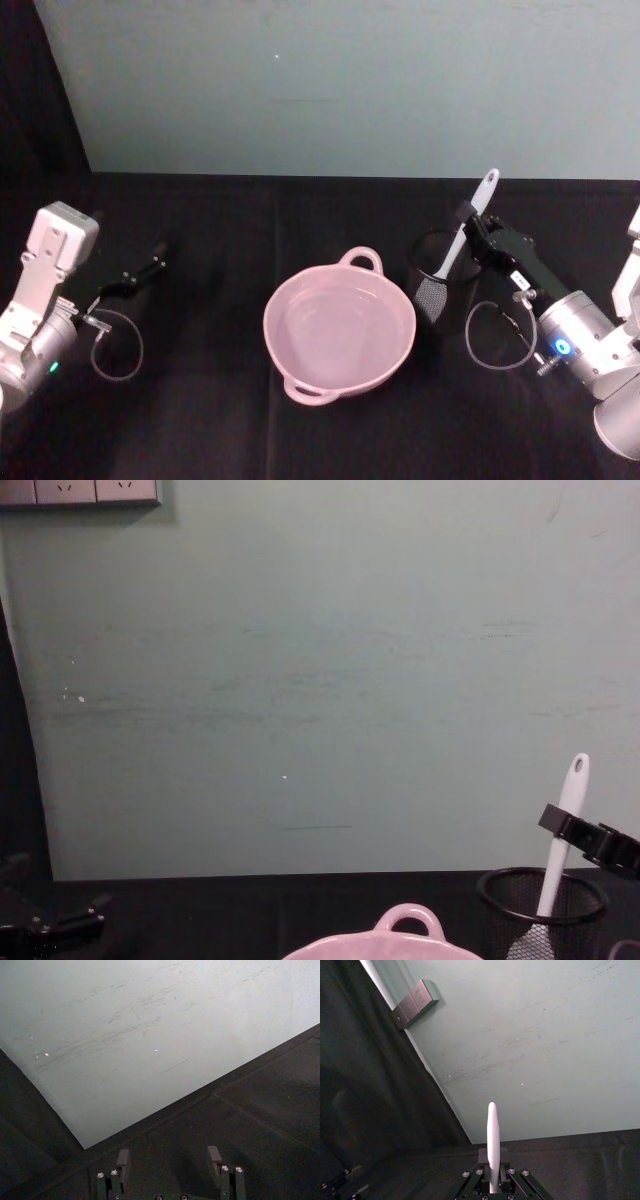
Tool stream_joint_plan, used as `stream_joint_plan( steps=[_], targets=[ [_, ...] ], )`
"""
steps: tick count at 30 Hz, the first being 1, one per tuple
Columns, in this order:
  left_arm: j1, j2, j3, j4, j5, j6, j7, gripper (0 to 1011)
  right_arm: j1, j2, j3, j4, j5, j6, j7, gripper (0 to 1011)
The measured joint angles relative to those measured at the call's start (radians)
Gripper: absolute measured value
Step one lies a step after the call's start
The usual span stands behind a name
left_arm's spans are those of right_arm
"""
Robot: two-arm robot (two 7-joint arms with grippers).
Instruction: Use the one hand to pick up the spoon and stir the clear water in the bowl.
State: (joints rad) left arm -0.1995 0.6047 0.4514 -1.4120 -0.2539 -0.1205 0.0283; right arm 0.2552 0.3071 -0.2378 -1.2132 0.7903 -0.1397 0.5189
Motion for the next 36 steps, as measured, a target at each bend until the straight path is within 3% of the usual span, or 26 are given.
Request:
stream_joint_plan(
  steps=[22, 26, 36],
  targets=[
    [0.0, 0.0, 0.0, 0.0, 0.0, 0.0, 0.0, 1005, 0.002, 0.001, -0.002, 0.005, -0.01, -0.006, 0.002, 121],
    [0.0, 0.0, 0.0, 0.0, 0.0, 0.0, 0.0, 1005, 0.002, 0.001, -0.001, 0.005, -0.01, -0.005, 0.002, 201],
    [0.0, 0.0, 0.0, 0.0, 0.0, 0.0, 0.0, 1005, 0.002, 0.001, -0.001, 0.004, -0.009, -0.004, 0.002, 534]
  ],
)
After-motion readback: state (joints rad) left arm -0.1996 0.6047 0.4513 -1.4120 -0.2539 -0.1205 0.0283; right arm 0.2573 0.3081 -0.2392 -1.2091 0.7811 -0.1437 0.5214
